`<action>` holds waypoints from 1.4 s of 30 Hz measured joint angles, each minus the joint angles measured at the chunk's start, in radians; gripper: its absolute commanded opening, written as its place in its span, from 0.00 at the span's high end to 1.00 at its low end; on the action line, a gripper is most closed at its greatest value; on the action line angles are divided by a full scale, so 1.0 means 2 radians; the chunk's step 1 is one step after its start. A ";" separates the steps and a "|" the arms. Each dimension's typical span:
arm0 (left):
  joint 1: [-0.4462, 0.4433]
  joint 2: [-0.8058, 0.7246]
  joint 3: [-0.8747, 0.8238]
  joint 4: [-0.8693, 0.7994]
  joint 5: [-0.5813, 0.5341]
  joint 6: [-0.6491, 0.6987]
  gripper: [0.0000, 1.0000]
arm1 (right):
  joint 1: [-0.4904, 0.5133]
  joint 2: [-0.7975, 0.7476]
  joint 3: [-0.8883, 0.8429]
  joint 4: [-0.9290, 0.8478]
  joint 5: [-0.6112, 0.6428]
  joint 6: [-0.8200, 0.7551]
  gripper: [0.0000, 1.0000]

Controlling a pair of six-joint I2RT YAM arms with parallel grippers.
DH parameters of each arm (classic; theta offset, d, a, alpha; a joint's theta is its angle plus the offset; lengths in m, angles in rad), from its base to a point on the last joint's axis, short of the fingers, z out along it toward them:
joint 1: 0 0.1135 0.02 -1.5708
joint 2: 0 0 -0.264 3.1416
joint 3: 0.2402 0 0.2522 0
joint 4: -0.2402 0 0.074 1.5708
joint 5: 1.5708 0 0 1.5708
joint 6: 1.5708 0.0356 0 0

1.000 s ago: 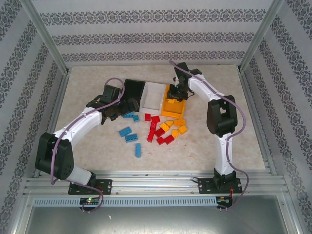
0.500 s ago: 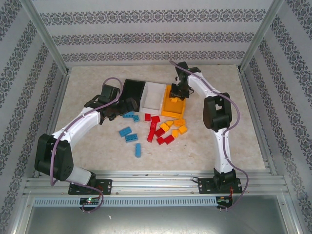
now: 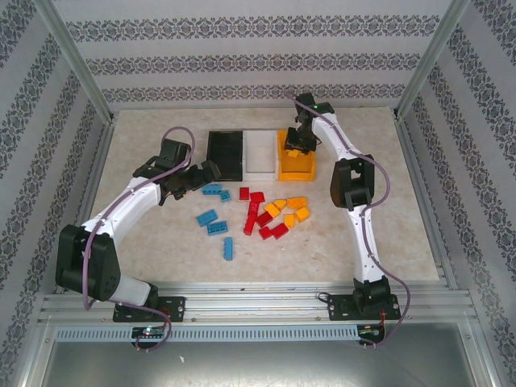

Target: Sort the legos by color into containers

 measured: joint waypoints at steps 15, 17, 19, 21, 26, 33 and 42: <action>0.007 0.038 0.017 0.004 0.027 0.006 0.00 | -0.001 -0.032 -0.027 -0.006 0.027 -0.011 0.36; 0.007 0.047 0.019 0.010 0.030 0.005 0.00 | -0.001 -0.048 -0.044 -0.007 0.028 -0.010 0.35; 0.007 0.055 0.022 0.016 0.033 0.002 0.00 | -0.001 -0.069 -0.064 -0.009 0.022 -0.010 0.35; 0.007 0.060 0.025 0.026 0.036 -0.001 0.00 | -0.001 -0.093 -0.088 -0.009 0.021 -0.011 0.35; 0.007 0.070 0.034 0.043 0.041 -0.007 0.00 | 0.004 -0.134 -0.129 -0.011 0.017 -0.021 0.39; 0.007 0.075 0.038 0.051 0.043 -0.010 0.00 | 0.010 -0.139 -0.150 -0.002 -0.001 -0.026 0.58; 0.007 0.058 0.019 0.052 0.040 -0.010 0.00 | 0.012 -0.139 -0.146 0.000 -0.009 -0.027 0.53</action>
